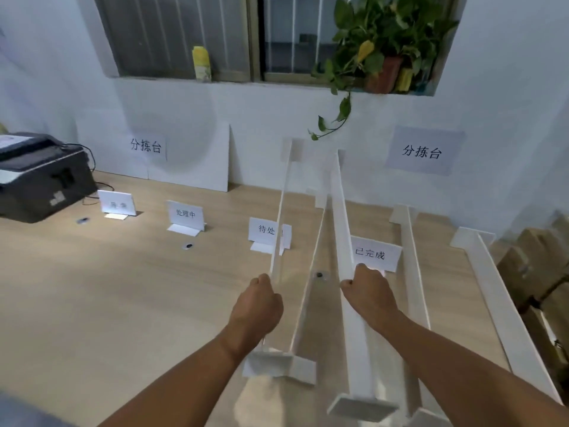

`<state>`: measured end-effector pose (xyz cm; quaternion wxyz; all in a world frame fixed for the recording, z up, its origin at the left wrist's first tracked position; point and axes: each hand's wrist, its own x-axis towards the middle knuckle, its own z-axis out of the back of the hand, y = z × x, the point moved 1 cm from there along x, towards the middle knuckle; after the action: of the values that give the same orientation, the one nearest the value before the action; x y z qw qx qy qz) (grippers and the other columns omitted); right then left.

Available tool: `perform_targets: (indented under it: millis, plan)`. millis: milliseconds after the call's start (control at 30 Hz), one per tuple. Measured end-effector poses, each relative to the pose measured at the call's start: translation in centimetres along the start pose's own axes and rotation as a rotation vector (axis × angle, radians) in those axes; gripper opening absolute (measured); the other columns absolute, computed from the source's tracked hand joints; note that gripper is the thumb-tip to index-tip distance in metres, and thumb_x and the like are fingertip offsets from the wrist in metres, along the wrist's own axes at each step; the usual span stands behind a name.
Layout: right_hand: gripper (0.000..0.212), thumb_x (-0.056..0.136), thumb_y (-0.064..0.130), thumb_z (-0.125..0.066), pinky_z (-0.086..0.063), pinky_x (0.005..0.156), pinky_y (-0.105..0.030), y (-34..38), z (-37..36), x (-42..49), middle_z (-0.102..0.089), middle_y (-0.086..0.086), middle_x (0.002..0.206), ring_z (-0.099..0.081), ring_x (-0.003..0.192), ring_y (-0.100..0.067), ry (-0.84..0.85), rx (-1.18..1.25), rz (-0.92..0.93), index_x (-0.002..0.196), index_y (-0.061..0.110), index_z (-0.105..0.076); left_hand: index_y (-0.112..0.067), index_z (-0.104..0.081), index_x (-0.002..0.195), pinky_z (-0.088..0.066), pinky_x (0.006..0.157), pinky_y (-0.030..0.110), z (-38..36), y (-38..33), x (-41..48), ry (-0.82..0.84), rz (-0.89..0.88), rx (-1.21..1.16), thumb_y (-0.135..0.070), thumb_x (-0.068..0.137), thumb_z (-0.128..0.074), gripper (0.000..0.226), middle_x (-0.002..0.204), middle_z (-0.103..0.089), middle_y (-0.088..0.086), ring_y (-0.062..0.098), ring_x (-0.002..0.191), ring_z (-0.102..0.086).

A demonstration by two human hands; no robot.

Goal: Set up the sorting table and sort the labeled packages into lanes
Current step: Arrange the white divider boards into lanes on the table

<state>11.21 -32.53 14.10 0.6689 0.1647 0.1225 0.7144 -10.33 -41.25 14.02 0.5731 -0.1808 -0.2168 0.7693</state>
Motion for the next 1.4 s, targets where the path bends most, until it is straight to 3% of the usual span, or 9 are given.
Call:
perform_targets:
  millis: [133, 233, 333, 467, 667, 767, 967, 1167, 1400]
  plan:
    - [0.021, 0.093, 0.028, -0.054, -0.047, 0.067, -0.033, 8.6, -3.5, -0.3, -0.063, -0.011, 0.092, -0.065, 0.09, -0.034, 0.063, 0.039, 0.048, 0.097, 0.008, -0.055, -0.01, -0.047, 0.098, -0.049, 0.081, 0.039, 5.4, 8.0, 0.8, -0.048, 0.034, 0.019, -0.014, 0.093, -0.047, 0.007, 0.105, -0.058, 0.013, 0.04, 0.099, -0.061]
    - [0.022, 0.093, 0.027, -0.053, -0.051, 0.077, -0.036, 14.6, -6.2, 0.2, -0.065, -0.012, 0.098, -0.065, 0.093, -0.035, 0.098, 0.033, 0.079, 0.102, 0.007, -0.057, -0.013, -0.047, 0.098, -0.044, 0.074, 0.034, 8.8, 13.6, 2.1, -0.078, 0.075, 0.029, -0.016, 0.094, -0.047, 0.005, 0.096, -0.053, 0.006, 0.035, 0.095, -0.062]
    - [0.018, 0.094, 0.024, -0.052, -0.047, 0.067, -0.033, 20.2, -9.0, 1.6, -0.062, -0.012, 0.096, -0.062, 0.089, -0.033, 0.121, 0.055, 0.1, 0.098, 0.007, -0.055, -0.014, -0.044, 0.095, -0.041, 0.073, 0.034, 11.7, 18.7, 4.1, -0.098, 0.097, 0.033, -0.016, 0.094, -0.046, 0.003, 0.092, -0.048, 0.003, 0.035, 0.094, -0.06]
    - [0.022, 0.093, 0.026, -0.054, -0.039, 0.056, -0.03, 27.0, -13.8, 4.0, -0.054, -0.005, 0.08, -0.053, 0.07, -0.024, 0.136, 0.073, 0.109, 0.08, 0.012, -0.044, -0.013, -0.044, 0.096, -0.044, 0.075, 0.036, 14.7, 25.5, 7.6, -0.106, 0.135, 0.054, -0.017, 0.094, -0.045, 0.004, 0.094, -0.049, 0.005, 0.036, 0.094, -0.06]
    - [0.017, 0.089, 0.027, -0.053, -0.05, 0.07, -0.035, 35.4, -22.1, 9.7, -0.062, -0.009, 0.09, -0.062, 0.089, -0.033, 0.225, 0.13, 0.058, 0.092, 0.01, -0.052, -0.012, -0.045, 0.102, -0.046, 0.075, 0.037, 17.8, 36.3, 15.5, -0.086, 0.189, 0.118, -0.019, 0.099, -0.044, 0.008, 0.096, -0.049, 0.005, 0.031, 0.089, -0.057]
    - [0.021, 0.088, 0.027, -0.053, -0.054, 0.074, -0.038, 38.8, -24.9, 11.8, -0.065, -0.011, 0.095, -0.063, 0.091, -0.035, 0.24, 0.108, 0.03, 0.101, 0.01, -0.055, -0.013, -0.043, 0.102, -0.044, 0.073, 0.035, 19.5, 40.9, 19.0, -0.067, 0.175, 0.158, -0.021, 0.1, -0.045, 0.008, 0.096, -0.048, 0.004, 0.03, 0.087, -0.057]
    - [0.021, 0.09, 0.024, -0.053, -0.057, 0.074, -0.04, 43.7, -28.1, 14.0, -0.065, -0.012, 0.095, -0.063, 0.087, -0.035, 0.202, 0.1, -0.053, 0.104, 0.008, -0.055, -0.017, -0.047, 0.101, -0.057, 0.076, 0.04, 22.5, 48.1, 24.6, -0.051, 0.188, 0.089, -0.023, 0.099, -0.048, 0.007, 0.093, -0.051, 0.0, 0.02, 0.078, -0.058]
    - [0.026, 0.089, 0.025, -0.054, -0.052, 0.07, -0.035, 47.1, -30.4, 14.0, -0.067, -0.013, 0.099, -0.063, 0.089, -0.034, 0.159, 0.048, -0.203, 0.108, 0.008, -0.057, -0.018, -0.048, 0.099, -0.041, 0.059, 0.028, 24.6, 55.6, 30.8, 0.01, 0.08, 0.063, -0.022, 0.099, -0.049, 0.004, 0.093, -0.052, 0.0, 0.01, 0.072, -0.052]
    - [0.014, 0.088, 0.025, -0.051, -0.043, 0.058, -0.031, 50.4, -35.0, 12.0, -0.056, -0.003, 0.081, -0.056, 0.073, -0.026, 0.128, -0.04, -0.367, 0.095, 0.012, -0.049, -0.016, -0.048, 0.101, -0.044, 0.068, 0.033, 24.3, 62.6, 34.3, 0.153, 0.036, 0.045, -0.021, 0.099, -0.049, 0.006, 0.097, -0.051, 0.002, 0.015, 0.076, -0.052]
